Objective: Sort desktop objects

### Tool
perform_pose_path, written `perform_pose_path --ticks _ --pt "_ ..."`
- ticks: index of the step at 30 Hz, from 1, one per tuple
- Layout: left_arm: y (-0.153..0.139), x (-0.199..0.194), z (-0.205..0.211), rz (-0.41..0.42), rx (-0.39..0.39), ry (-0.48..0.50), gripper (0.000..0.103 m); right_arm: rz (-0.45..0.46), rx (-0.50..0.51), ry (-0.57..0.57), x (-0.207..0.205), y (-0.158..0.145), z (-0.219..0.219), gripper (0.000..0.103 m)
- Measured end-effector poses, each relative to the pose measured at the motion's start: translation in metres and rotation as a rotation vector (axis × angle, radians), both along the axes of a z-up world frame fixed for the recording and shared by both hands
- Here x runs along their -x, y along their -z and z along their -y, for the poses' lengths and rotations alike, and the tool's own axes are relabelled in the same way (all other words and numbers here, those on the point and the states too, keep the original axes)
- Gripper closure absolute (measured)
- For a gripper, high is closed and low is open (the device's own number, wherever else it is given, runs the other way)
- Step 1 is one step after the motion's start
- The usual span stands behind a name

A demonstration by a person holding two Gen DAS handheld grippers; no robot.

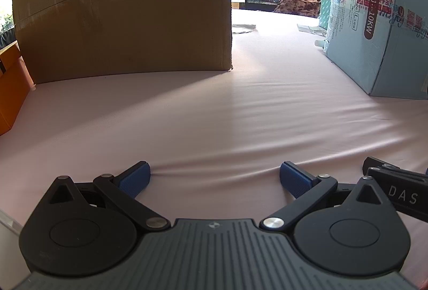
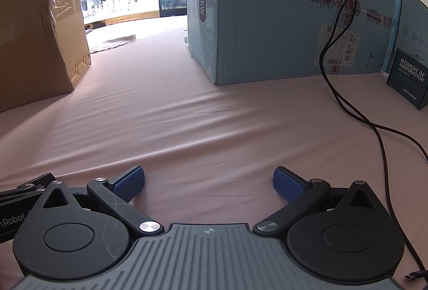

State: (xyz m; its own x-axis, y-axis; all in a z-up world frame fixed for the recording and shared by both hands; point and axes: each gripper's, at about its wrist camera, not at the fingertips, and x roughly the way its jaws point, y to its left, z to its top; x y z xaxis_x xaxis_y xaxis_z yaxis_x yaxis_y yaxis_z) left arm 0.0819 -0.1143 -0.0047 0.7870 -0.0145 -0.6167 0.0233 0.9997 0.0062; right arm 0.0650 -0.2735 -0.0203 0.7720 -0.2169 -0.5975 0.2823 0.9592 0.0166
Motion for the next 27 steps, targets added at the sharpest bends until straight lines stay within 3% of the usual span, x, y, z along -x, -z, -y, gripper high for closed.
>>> perform_pose_path --ticks 27 --pt "0.0016 -0.0038 0.0034 -0.001 -0.007 -0.002 0.0 0.002 -0.01 0.0 0.0007 0.0003 0.0015 0.0"
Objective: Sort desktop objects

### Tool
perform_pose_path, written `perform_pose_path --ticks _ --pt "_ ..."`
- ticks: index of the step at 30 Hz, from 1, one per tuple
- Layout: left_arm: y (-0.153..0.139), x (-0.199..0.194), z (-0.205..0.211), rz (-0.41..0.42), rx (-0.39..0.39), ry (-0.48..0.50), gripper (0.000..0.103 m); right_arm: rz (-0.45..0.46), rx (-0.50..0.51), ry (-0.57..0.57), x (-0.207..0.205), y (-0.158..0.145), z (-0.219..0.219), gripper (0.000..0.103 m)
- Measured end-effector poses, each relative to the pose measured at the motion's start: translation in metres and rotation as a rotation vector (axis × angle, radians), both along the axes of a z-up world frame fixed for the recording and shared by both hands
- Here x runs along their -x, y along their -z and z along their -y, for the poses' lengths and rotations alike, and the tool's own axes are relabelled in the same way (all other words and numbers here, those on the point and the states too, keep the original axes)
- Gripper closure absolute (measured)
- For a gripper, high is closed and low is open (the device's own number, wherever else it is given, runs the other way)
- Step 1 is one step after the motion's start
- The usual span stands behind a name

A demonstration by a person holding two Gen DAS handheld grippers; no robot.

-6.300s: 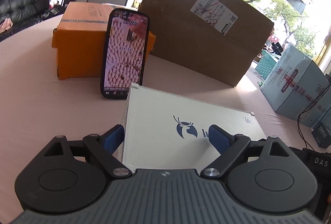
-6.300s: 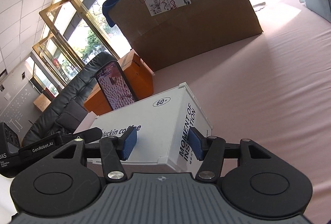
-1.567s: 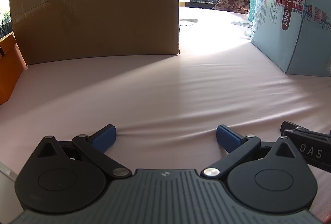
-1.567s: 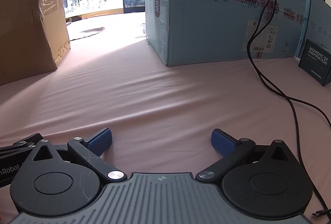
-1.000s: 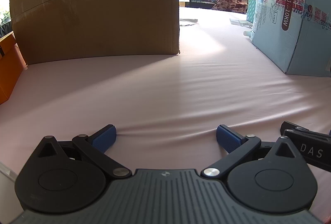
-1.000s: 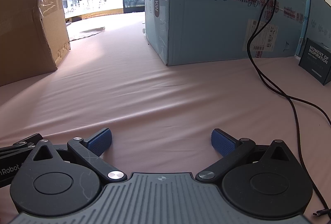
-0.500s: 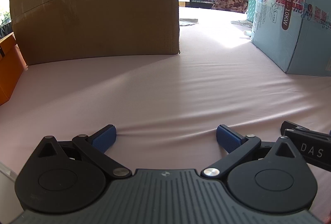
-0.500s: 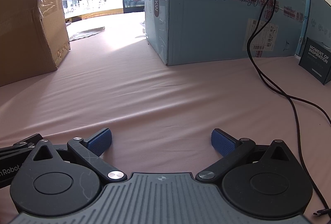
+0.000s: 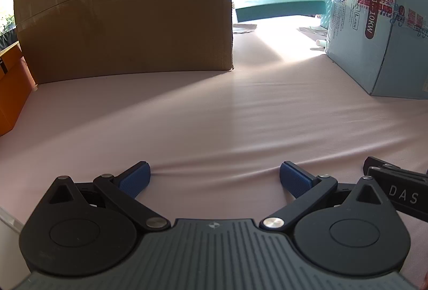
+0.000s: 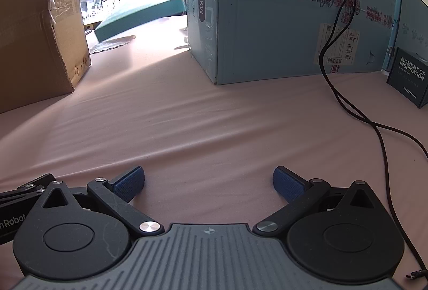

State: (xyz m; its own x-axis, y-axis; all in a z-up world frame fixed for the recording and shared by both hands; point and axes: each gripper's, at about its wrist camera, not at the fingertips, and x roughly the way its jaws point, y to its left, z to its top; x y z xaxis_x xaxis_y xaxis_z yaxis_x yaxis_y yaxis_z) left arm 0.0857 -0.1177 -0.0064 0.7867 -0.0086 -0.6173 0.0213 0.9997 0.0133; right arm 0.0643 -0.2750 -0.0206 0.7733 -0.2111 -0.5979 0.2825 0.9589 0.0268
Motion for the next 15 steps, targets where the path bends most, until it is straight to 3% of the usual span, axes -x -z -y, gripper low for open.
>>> perform_pose_path --ticks 15 --pt "0.001 -0.0015 0.0013 0.001 -0.001 0.0 0.0 0.001 -0.002 0.0 -0.0004 -0.0002 0.0006 0.0"
